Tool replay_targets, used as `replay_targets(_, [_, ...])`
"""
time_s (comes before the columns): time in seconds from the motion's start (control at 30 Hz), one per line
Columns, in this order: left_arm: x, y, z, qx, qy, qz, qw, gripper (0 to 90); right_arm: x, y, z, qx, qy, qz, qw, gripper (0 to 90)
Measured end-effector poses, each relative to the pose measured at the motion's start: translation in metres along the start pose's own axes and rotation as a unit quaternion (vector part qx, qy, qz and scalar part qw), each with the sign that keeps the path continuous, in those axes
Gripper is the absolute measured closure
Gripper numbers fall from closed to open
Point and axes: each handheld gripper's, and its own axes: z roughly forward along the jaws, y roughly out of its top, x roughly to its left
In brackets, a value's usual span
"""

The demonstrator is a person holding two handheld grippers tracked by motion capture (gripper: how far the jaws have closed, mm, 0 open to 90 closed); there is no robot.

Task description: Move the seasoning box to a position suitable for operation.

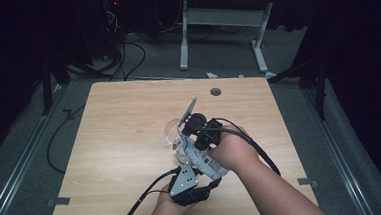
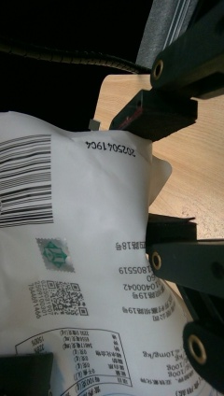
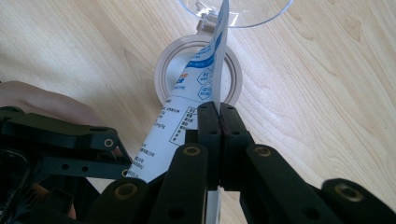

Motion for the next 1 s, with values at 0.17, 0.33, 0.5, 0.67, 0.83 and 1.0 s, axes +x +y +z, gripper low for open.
replay_targets(0.17, [0.0001,0.0003,-0.0004,-0.001,0.000,0.000,1.0000,54.6,0.0001,0.0009,-0.0002,0.000,-0.002,-0.002,1.0000,89.5])
replay_targets(0.33, [0.0002,0.0005,-0.0006,-0.002,0.000,-0.001,1.0000,54.6,0.0003,0.0011,0.0002,0.000,-0.002,-0.002,1.0000,89.5])
replay_targets(0.5, [0.0003,0.0007,-0.0007,-0.002,0.000,-0.001,1.0000,54.6,0.0003,0.0015,0.0005,0.000,-0.002,-0.003,1.0000,89.4])
replay_targets(0.67, [0.0005,0.0008,-0.0008,-0.002,0.000,-0.001,1.0000,54.6,0.0006,0.0020,0.0008,0.001,-0.002,-0.003,1.0000,89.4])
replay_targets(0.83, [0.0007,0.0009,-0.0009,-0.003,0.001,-0.001,1.0000,54.7,0.0006,0.0022,0.0010,0.000,-0.003,-0.003,1.0000,89.4])
replay_targets(1.0, [0.0009,0.0009,-0.0009,-0.003,0.001,0.000,1.0000,54.8,0.0006,0.0022,0.0009,0.000,-0.003,-0.004,1.0000,89.4])
